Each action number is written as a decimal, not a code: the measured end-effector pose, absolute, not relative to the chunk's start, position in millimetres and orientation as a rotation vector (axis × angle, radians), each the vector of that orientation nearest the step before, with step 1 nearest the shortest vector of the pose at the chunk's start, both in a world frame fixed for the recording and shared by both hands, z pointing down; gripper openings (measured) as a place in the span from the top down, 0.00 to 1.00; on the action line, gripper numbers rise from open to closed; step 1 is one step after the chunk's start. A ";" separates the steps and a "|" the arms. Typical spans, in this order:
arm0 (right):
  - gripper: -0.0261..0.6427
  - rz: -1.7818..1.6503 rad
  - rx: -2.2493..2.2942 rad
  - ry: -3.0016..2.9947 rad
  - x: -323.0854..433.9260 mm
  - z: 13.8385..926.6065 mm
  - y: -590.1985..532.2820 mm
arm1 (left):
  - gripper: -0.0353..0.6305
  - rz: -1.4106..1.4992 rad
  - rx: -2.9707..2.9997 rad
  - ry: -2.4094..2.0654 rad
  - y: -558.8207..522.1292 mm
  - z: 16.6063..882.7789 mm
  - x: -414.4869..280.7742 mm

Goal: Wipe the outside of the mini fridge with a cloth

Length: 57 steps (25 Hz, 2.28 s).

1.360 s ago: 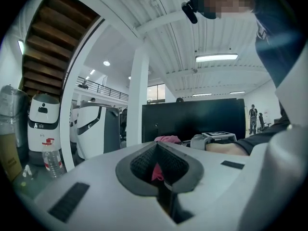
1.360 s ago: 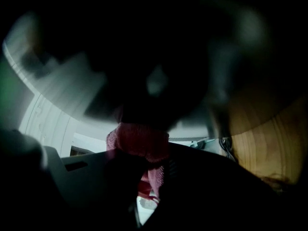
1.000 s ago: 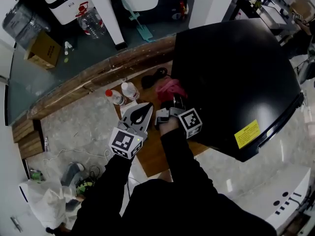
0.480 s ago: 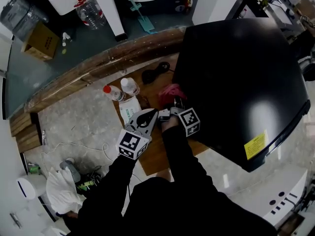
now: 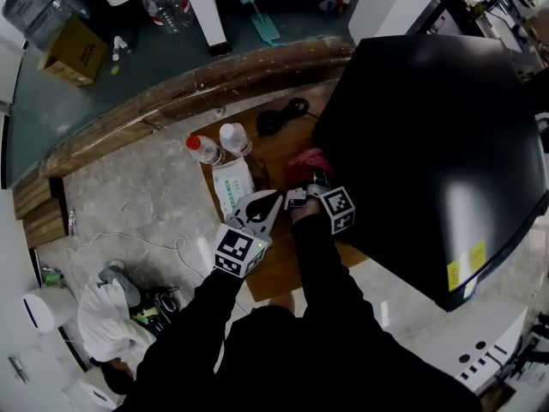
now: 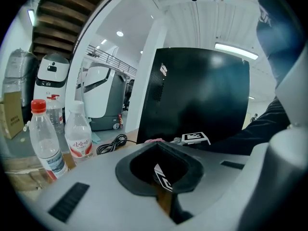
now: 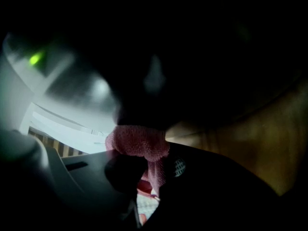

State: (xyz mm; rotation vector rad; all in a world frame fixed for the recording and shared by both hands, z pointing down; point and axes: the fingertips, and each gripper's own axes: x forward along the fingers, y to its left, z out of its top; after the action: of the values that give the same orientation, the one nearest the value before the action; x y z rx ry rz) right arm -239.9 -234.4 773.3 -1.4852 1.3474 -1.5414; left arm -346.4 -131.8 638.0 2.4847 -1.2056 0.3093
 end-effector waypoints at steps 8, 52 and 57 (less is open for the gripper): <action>0.89 -1.571 -1.499 1.419 -245.7 782.5 -224.1 | 0.94 0.272 2.476 -1.223 -110.2 636.5 -355.3; 0.89 -1.383 -1.284 1.456 -154.3 555.7 -75.4 | 0.94 0.136 2.765 -1.055 -23.3 448.7 -262.9; 0.89 -1.441 -1.335 1.445 -155.5 607.0 -78.2 | 0.94 0.212 2.732 -1.025 -31.0 497.1 -253.5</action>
State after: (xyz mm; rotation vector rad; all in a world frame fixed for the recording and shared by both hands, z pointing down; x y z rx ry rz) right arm -155.5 -78.2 607.0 -1.3347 1.4455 -1.4410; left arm -253.5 -31.0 497.1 2.7317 -1.0253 0.2121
